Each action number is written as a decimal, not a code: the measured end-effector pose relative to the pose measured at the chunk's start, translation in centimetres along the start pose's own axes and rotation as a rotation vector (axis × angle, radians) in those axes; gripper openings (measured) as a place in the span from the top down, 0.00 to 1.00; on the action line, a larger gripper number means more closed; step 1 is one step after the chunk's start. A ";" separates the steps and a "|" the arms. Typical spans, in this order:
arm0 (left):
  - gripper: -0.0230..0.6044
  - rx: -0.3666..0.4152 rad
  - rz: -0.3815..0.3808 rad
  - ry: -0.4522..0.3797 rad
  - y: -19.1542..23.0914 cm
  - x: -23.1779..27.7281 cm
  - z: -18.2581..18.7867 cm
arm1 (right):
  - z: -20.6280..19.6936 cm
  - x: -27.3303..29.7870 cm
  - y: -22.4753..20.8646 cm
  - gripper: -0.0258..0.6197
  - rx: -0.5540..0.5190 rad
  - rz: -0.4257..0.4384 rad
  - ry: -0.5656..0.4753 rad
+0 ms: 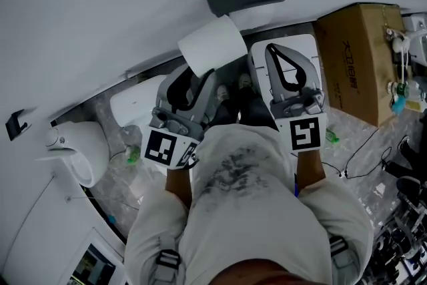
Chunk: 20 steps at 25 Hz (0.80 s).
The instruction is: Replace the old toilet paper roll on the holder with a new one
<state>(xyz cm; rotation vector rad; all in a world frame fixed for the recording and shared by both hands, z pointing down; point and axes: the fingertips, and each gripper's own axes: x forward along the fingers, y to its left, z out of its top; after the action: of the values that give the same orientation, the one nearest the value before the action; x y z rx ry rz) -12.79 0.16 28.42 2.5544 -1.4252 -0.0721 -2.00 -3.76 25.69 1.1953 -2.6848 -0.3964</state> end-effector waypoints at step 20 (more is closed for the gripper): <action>0.73 0.008 -0.013 -0.016 0.1 0.6 1.1 | 0.2 -0.4 0.3 0.96 0.119 0.013 0.001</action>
<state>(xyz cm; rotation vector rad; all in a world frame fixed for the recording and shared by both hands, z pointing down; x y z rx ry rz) -12.73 -0.56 27.36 2.5752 -1.4175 -0.0894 -1.99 -3.19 25.63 1.2075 -2.7477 -0.2369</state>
